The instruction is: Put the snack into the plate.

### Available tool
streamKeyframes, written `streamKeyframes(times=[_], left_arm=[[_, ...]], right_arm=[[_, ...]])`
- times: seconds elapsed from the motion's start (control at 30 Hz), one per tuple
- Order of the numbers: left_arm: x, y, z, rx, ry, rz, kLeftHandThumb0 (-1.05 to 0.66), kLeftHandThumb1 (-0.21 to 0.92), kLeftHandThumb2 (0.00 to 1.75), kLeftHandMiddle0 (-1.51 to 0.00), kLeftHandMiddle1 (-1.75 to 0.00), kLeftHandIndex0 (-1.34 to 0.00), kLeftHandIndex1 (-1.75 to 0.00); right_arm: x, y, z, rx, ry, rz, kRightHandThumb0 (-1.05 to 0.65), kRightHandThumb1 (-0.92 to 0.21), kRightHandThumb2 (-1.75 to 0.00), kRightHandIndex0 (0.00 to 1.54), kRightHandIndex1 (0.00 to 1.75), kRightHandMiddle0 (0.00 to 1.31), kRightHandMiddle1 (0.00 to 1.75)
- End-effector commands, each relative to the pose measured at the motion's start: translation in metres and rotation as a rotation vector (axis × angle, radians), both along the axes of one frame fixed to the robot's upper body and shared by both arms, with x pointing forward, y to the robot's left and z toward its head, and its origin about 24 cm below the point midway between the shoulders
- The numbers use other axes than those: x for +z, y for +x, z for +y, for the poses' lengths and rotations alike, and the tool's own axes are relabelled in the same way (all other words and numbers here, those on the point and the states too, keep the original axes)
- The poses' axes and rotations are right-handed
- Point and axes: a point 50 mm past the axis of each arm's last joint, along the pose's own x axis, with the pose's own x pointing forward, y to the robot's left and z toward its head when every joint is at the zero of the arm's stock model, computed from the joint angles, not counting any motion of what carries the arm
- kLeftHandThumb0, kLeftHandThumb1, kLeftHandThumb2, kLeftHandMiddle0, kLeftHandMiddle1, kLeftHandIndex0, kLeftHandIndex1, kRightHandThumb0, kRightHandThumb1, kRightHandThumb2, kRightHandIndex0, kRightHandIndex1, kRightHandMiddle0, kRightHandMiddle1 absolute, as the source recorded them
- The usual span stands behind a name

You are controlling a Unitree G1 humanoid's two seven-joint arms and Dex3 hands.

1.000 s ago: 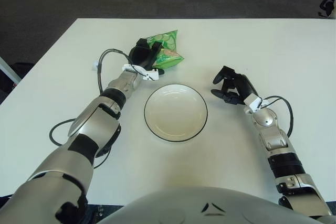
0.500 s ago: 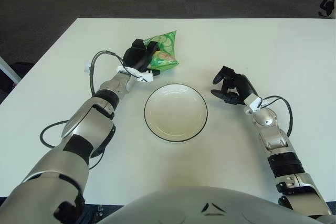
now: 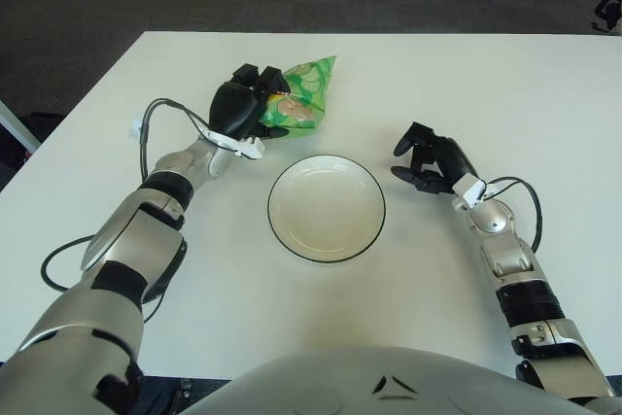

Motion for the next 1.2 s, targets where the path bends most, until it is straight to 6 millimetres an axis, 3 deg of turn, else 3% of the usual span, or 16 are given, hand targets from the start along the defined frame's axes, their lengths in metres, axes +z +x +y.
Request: streamKeyframes(times=[0.0,0.43,0.5,0.67,1.17], left_arm=[[0.018,-0.006,0.003,-0.055,-0.089,-0.149,-0.41,0.48,1.11,-0.74,-1.75,-0.48,-1.75],[0.05,-0.019,0.0,-0.257,-0.222,-0.304,-0.41,0.47,1.12,-0.78,-1.75,-0.48,-1.75],[0.053,-0.023,-0.002,-0.285,-0.227,-0.317,-0.1,0.48,0.98,-0.82,-1.75,-0.59,-1.75],[0.057,-0.033,-0.006,-0.384,-0.241,-0.303,0.06,0.51,0.86,-0.88,-1.75,-0.68,-1.75],[0.054,-0.054,-0.021,-0.599,-0.15,-0.304,0.09,0.54,0.82,-0.92,-1.75,-0.73,-1.75]], right_arm=[[-0.015,-0.002,-0.009,-0.021,-0.03,0.09,-0.36,-0.92,-0.25,0.89,1.52,0.49,1.44],[-0.018,-0.001,-0.009,-0.028,-0.035,0.103,-0.36,-0.92,-0.26,0.89,1.54,0.49,1.44],[-0.018,0.0,-0.009,-0.029,-0.037,0.104,-0.36,-0.92,-0.26,0.88,1.54,0.49,1.44],[-0.018,0.0,-0.009,-0.03,-0.042,0.103,-0.36,-0.92,-0.26,0.88,1.54,0.49,1.44],[-0.019,0.001,-0.01,-0.033,-0.052,0.103,-0.36,-0.92,-0.25,0.88,1.53,0.49,1.44]])
